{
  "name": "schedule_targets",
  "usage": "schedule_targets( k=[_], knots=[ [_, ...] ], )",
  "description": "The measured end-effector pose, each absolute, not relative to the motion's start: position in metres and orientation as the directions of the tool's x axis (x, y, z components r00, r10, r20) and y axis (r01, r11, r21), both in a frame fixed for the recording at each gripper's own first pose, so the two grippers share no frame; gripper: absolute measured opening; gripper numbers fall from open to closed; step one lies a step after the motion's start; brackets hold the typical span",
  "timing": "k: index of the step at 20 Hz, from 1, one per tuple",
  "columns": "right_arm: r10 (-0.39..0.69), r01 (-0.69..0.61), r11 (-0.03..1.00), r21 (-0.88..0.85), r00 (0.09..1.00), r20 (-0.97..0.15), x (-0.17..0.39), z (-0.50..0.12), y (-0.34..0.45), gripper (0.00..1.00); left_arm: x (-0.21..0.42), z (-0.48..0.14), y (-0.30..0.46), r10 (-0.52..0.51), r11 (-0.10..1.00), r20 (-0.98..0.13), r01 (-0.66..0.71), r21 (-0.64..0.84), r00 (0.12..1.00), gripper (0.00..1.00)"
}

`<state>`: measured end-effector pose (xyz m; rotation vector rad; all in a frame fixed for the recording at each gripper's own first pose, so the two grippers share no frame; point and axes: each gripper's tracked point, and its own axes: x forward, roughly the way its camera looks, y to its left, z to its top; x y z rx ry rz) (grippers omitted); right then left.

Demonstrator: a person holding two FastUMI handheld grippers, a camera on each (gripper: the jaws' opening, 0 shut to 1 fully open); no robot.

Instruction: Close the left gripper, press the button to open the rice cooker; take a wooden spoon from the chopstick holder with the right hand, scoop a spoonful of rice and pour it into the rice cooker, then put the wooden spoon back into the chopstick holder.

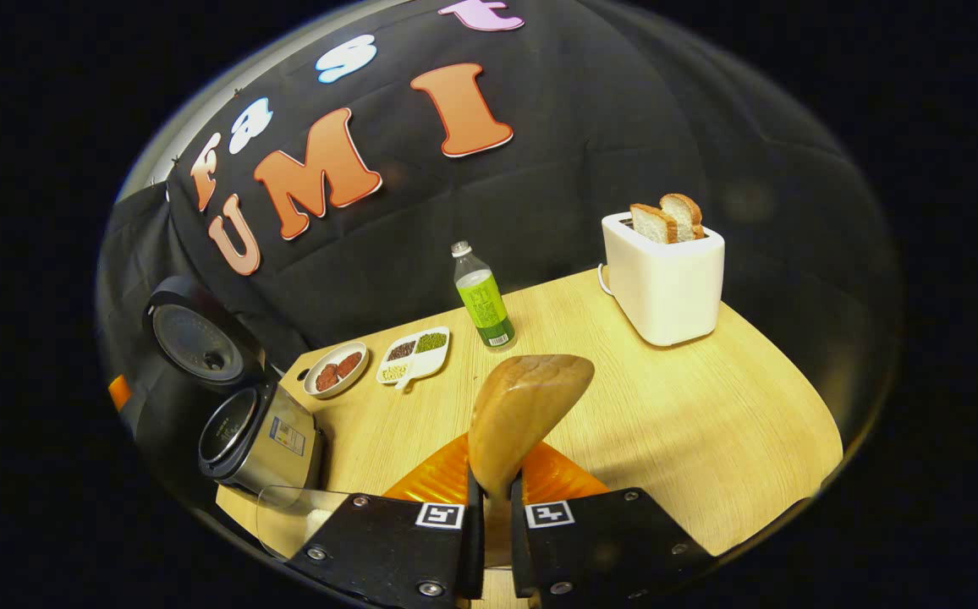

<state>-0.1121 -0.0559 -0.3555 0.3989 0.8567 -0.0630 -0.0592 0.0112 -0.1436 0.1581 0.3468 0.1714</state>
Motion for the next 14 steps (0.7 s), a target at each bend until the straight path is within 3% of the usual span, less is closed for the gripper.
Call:
schedule_targets(
  k=[8,9,10,14],
  knots=[
    [0.103,0.168,0.957,0.238,0.568,-0.816,-0.14,-0.368,-0.06,0.16,-0.056,-0.145,0.006,0.184,0.975,-0.326,-0.132,0.177,0.927,1.0],
    [0.105,0.174,0.955,0.241,0.563,-0.82,-0.139,-0.368,-0.06,0.16,-0.055,-0.146,0.005,0.18,0.976,-0.325,-0.127,0.177,0.928,0.94],
    [0.106,0.179,0.954,0.243,0.554,-0.826,-0.141,-0.368,-0.06,0.11,-0.053,-0.147,0.005,0.176,0.976,-0.326,-0.123,0.177,0.929,1.0],
    [0.078,0.198,0.956,0.218,0.545,-0.835,-0.14,-0.361,-0.072,0.21,-0.045,-0.144,0.004,0.162,0.978,-0.317,-0.11,0.176,0.934,1.0]
  ],
)
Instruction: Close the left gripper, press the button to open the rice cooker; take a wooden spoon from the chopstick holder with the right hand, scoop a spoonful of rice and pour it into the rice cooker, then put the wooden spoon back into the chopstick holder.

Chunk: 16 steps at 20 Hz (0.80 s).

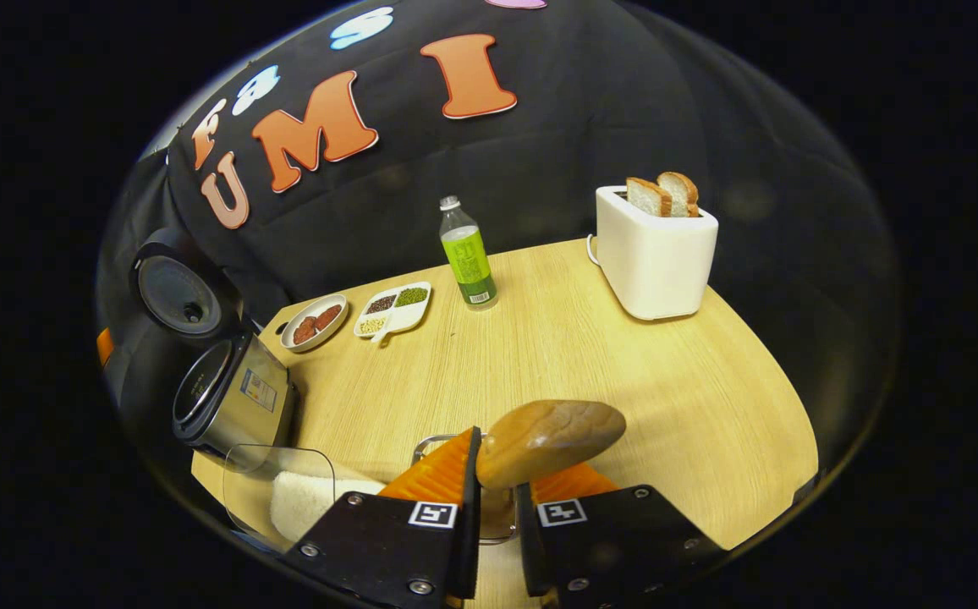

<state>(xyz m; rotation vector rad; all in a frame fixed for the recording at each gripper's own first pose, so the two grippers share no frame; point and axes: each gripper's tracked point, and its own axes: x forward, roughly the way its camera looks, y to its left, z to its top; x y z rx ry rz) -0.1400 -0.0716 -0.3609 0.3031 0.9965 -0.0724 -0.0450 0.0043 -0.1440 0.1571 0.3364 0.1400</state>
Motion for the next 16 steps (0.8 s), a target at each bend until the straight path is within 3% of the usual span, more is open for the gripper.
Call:
schedule_targets(
  k=[1,2,3,4,7,8,10,13,14,16],
  knots=[
    [0.067,0.21,0.955,0.21,0.536,-0.841,-0.14,-0.359,-0.076,0.23,-0.044,-0.143,0.004,0.157,0.979,-0.313,-0.106,0.174,0.937,0.94],
    [0.058,0.228,0.95,0.212,0.538,-0.841,-0.137,-0.354,-0.08,0.17,-0.041,-0.142,0.005,0.153,0.98,-0.31,-0.102,0.173,0.938,1.0],
    [0.045,0.252,0.944,0.214,0.543,-0.838,-0.132,-0.349,-0.086,0.3,-0.037,-0.141,0.006,0.149,0.98,-0.307,-0.099,0.172,0.94,0.93],
    [0.035,0.274,0.936,0.221,0.551,-0.834,-0.128,-0.344,-0.09,0.34,-0.033,-0.139,0.005,0.144,0.981,-0.303,-0.094,0.172,0.942,1.0],
    [-0.013,0.311,0.927,0.209,0.582,-0.813,-0.117,-0.327,-0.103,0.43,-0.019,-0.129,0.006,0.129,0.983,-0.283,-0.085,0.163,0.95,1.0],
    [-0.031,0.311,0.931,0.192,0.593,-0.805,-0.113,-0.318,-0.107,0.51,-0.011,-0.123,0.008,0.13,0.983,-0.269,-0.088,0.162,0.954,0.93],
    [-0.066,0.294,0.942,0.16,0.632,-0.772,-0.1,-0.295,-0.115,0.6,0.006,-0.11,0.014,0.137,0.982,-0.24,-0.1,0.162,0.961,1.0],
    [-0.094,0.255,0.958,0.129,0.707,-0.701,-0.075,-0.251,-0.117,0.69,0.031,-0.095,0.025,0.147,0.982,-0.228,-0.115,0.148,0.963,1.0],
    [-0.096,0.24,0.963,0.122,0.73,-0.677,-0.067,-0.235,-0.116,0.71,0.041,-0.093,0.029,0.15,0.983,-0.239,-0.118,0.141,0.96,0.93],
    [-0.091,0.205,0.973,0.11,0.771,-0.63,-0.052,-0.211,-0.108,0.74,0.06,-0.093,0.04,0.16,0.984,-0.268,-0.134,0.114,0.95,1.0]
  ],
)
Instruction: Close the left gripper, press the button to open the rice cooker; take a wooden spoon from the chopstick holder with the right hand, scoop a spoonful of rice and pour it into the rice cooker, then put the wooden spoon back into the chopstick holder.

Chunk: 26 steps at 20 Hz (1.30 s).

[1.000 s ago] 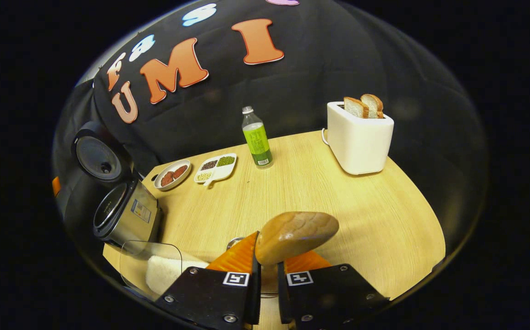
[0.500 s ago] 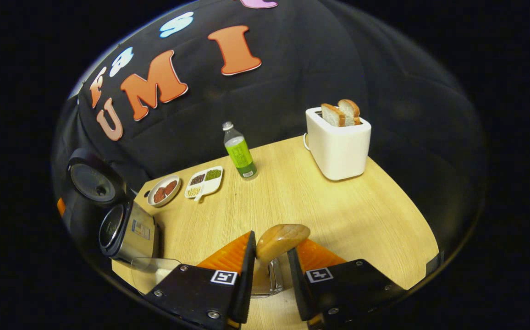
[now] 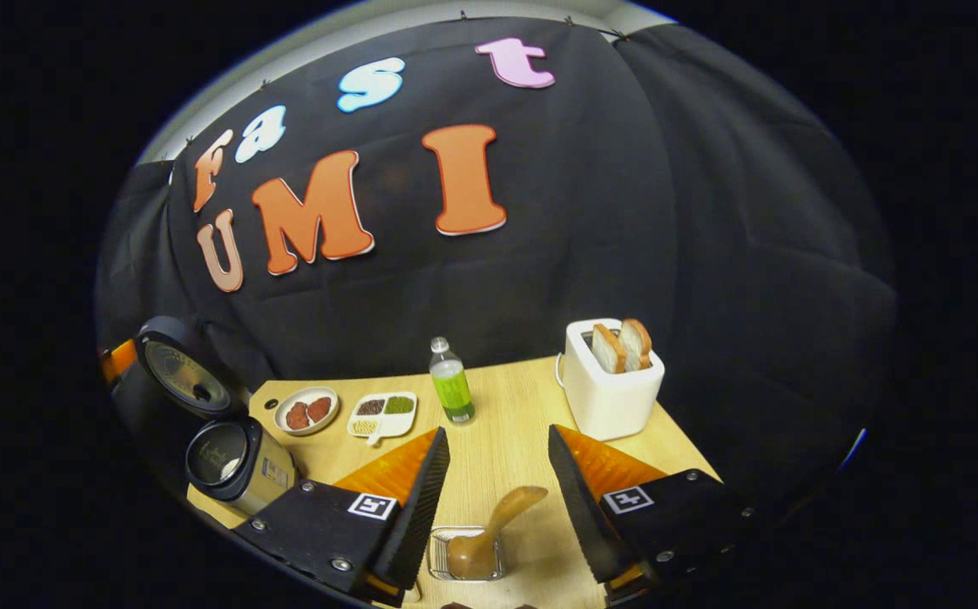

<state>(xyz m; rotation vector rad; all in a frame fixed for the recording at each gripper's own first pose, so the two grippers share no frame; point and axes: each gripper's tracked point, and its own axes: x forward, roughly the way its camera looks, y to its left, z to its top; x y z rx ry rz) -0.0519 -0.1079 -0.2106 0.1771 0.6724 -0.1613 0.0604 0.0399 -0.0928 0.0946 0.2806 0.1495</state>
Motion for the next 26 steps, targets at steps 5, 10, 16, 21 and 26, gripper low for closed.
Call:
schedule_targets(
  k=[5,10,16,21,26],
  knots=[
    [-0.047,0.102,0.992,0.075,0.844,-0.534,-0.031,-0.167,-0.08,0.76,0.111,-0.067,0.056,0.183,0.982,-0.259,-0.164,0.093,0.948,0.94],
    [-0.018,0.06,0.996,0.063,0.854,-0.52,-0.024,-0.161,-0.063,0.78,0.169,-0.066,0.069,0.214,0.975,-0.305,-0.181,0.131,0.928,0.99],
    [0.023,0.007,0.998,0.056,0.858,-0.513,-0.018,-0.159,-0.046,0.78,0.187,-0.105,0.075,0.252,0.967,-0.481,-0.201,0.156,0.84,0.97],
    [0.071,-0.039,0.997,0.071,0.844,-0.531,-0.018,-0.166,-0.026,0.78,0.153,-0.124,0.076,0.28,0.96,-0.57,-0.232,0.156,0.772,0.95],
    [0.127,-0.099,0.992,0.08,0.835,-0.536,-0.02,-0.175,-0.003,0.77,0.094,-0.172,0.066,0.276,0.96,-0.661,-0.229,0.16,0.698,1.0]
  ],
)
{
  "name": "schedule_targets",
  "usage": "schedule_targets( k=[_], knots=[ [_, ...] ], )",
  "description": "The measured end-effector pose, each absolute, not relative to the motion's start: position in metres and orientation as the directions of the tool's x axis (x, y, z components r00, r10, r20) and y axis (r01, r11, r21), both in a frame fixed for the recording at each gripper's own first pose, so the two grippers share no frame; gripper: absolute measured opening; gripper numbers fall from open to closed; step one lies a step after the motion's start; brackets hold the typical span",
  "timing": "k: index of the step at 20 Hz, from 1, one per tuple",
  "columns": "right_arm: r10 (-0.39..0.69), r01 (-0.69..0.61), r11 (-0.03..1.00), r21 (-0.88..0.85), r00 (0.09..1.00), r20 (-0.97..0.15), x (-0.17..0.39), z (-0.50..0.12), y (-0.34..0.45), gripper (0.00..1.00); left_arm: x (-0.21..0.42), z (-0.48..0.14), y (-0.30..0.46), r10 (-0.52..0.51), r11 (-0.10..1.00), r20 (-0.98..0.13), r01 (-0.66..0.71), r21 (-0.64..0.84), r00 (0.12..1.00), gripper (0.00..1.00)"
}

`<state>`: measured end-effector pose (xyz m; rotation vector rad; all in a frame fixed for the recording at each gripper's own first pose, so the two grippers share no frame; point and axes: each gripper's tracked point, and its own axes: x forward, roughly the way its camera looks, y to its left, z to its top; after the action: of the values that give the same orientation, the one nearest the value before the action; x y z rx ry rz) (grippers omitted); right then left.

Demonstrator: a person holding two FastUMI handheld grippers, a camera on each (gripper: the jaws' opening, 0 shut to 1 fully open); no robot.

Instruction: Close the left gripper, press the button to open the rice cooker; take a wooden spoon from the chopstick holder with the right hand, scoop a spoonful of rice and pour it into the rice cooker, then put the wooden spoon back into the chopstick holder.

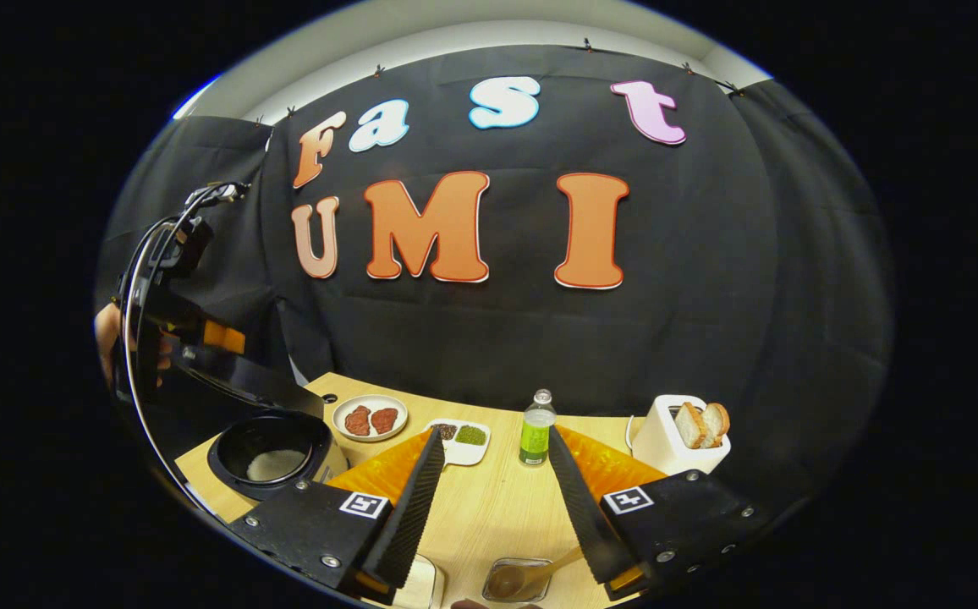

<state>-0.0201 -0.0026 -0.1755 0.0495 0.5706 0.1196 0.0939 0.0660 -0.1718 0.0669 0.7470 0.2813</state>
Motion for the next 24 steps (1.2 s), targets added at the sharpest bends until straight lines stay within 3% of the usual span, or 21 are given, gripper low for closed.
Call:
schedule_targets(
  k=[1,8,18,22,24],
  knots=[
    [0.134,-0.108,0.991,0.08,0.832,-0.538,-0.02,-0.178,-0.001,0.78,0.081,-0.186,0.06,0.257,0.965,-0.692,-0.215,0.149,0.675,0.96],
    [0.173,-0.154,0.985,0.081,0.83,-0.53,-0.019,-0.182,0.017,0.78,0.037,-0.233,0.055,0.193,0.974,-0.819,-0.206,0.094,0.54,0.97],
    [0.166,-0.151,0.986,0.072,0.842,-0.513,-0.023,-0.183,0.016,0.78,0.017,-0.293,0.049,0.071,0.987,-0.972,-0.158,0.035,0.225,0.99],
    [0.168,-0.15,0.986,0.076,0.842,-0.513,-0.026,-0.183,0.017,0.77,0.023,-0.296,0.05,0.064,0.99,-0.973,-0.135,0.035,0.223,0.98],
    [0.17,-0.15,0.985,0.08,0.846,-0.506,-0.027,-0.181,0.019,0.78,0.026,-0.295,0.049,0.07,0.991,-0.959,-0.131,0.035,0.275,0.99]
  ],
)
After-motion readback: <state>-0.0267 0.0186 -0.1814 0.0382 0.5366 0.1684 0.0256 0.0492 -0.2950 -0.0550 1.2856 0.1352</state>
